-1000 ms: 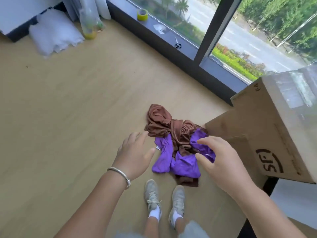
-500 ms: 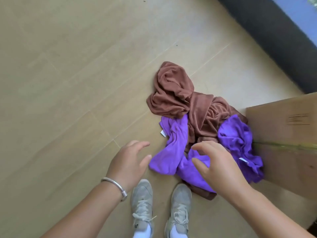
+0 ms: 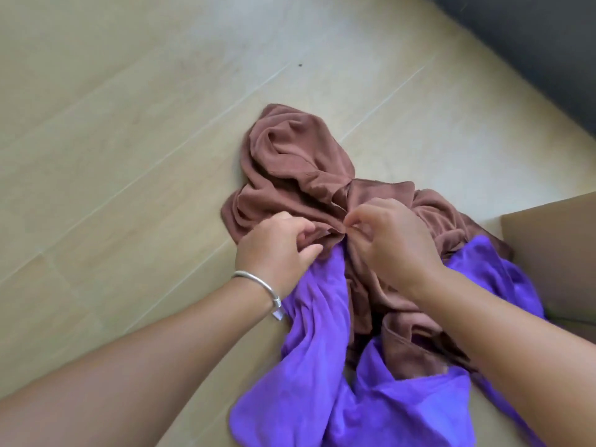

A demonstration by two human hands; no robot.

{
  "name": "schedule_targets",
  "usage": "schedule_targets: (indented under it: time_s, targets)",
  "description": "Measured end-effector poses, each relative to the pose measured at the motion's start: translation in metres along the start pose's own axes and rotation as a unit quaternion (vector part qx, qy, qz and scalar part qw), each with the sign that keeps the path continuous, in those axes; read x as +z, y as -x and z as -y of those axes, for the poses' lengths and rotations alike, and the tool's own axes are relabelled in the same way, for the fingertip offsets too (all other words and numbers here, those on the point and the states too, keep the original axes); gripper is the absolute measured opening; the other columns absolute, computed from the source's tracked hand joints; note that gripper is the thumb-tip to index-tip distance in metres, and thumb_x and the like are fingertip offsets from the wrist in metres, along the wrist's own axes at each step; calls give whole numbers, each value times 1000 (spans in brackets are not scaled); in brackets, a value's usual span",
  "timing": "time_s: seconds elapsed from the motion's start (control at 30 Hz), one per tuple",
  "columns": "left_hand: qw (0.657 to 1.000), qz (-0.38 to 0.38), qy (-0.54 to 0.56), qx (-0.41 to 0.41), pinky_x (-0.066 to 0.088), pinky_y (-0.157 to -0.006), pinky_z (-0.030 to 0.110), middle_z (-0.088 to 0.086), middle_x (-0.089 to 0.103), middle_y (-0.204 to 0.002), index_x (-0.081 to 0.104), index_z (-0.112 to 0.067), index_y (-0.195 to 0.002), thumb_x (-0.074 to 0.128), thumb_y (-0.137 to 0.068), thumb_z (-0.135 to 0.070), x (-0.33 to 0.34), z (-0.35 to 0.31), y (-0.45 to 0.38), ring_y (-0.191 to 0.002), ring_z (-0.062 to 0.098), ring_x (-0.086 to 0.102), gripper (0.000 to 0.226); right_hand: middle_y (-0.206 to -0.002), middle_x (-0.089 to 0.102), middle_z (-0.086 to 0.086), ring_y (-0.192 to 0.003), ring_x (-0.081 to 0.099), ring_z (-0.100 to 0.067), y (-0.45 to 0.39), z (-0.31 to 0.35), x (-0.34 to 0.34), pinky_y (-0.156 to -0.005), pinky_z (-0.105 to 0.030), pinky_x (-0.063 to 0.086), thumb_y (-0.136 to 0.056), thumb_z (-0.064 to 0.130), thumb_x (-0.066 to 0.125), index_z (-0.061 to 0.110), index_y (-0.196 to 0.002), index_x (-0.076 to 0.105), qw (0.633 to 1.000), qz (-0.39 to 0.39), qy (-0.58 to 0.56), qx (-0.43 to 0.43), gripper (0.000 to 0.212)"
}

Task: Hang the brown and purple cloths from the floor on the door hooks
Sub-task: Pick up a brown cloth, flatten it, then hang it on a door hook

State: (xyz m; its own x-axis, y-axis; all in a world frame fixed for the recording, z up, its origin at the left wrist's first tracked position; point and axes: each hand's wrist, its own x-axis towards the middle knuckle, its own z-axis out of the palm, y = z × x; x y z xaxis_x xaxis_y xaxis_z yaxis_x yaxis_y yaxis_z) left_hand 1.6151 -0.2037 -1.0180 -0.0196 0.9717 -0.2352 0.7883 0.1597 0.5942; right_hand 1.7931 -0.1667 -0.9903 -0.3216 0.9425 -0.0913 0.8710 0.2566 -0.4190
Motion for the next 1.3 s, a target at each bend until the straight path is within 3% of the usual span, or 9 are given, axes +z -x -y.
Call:
schedule_targets:
  time_s: [0.1,0.2,0.3,0.43,0.6,0.77,1.03,1.17,1.3]
  targets:
    - [993,-4,-110,32,49,-72,33,-6,56,-99,59,-31,-108,65,-72,-61,17,3,-38,-98,17,57,47,-90,64,2,-85,56,-26,-42,-20,8,-66,-34,47,-78,14,67,20,-85,70,996,-66,17,-54,10]
    - [981,-5,-178,75,38,-64,32,-6,51,-91,57,-30,-93,56,-78,-60,22,9,-61,-95,22,57,34,-108,61,-2,-97,54,-26,-67,-33,16,-78,-33,47,-71,9,70,21,-102,69,989,-62,47,-129,34]
    - [987,14,-131,87,38,-63,29,-8,59,-85,61,-31,-89,46,-80,-54,10,22,-74,-87,19,60,29,-115,61,-3,-108,54,-28,-79,-39,24,-89,-38,48,-70,13,71,25,-107,69,981,-3,76,-180,39]
    - [996,-1,89,-11,47,-66,28,-12,68,-74,64,-29,-83,55,-84,-25,-19,46,-76,-74,10,63,10,-95,70,-1,-97,62,-28,-85,-32,23,-85,-36,49,-81,16,69,16,-88,74,969,-27,86,-230,9]
    - [938,-109,289,-156,46,-64,29,-4,65,-70,63,-23,-76,52,-90,-15,-56,70,-72,-67,17,59,19,-85,66,-2,-80,59,-25,-92,-18,15,-72,-36,45,-92,14,53,17,-97,60,989,-74,-108,-62,9]
    - [919,-58,360,-153,52,-40,45,33,57,-51,59,-31,-85,53,-88,-47,-90,85,-60,-41,45,60,18,-73,59,9,-65,53,-11,-106,7,2,-59,-23,37,-95,22,52,24,-98,59,983,-93,-152,-50,7]
    - [973,-62,209,-73,52,-50,24,2,70,-59,69,-23,-88,80,-73,-30,-130,109,-51,-49,16,66,20,-59,58,12,-53,56,9,-119,33,-8,-48,-4,38,-88,25,66,27,-81,65,959,-146,-243,5,7]
    - [862,-20,459,-212,56,-56,31,8,68,-80,64,-15,-90,56,-95,-16,-127,103,-49,-59,18,65,9,-90,59,7,-80,59,-13,-121,35,6,-77,-35,51,-83,26,64,28,-97,63,987,-126,-102,-1,14]
    - [768,17,592,-243,56,-70,32,15,62,-91,57,-3,-103,41,-97,-3,-121,90,-53,-74,22,63,17,-82,49,12,-77,49,-8,-99,64,25,-66,-30,44,-79,25,66,21,-87,60,972,-128,-95,-174,10]
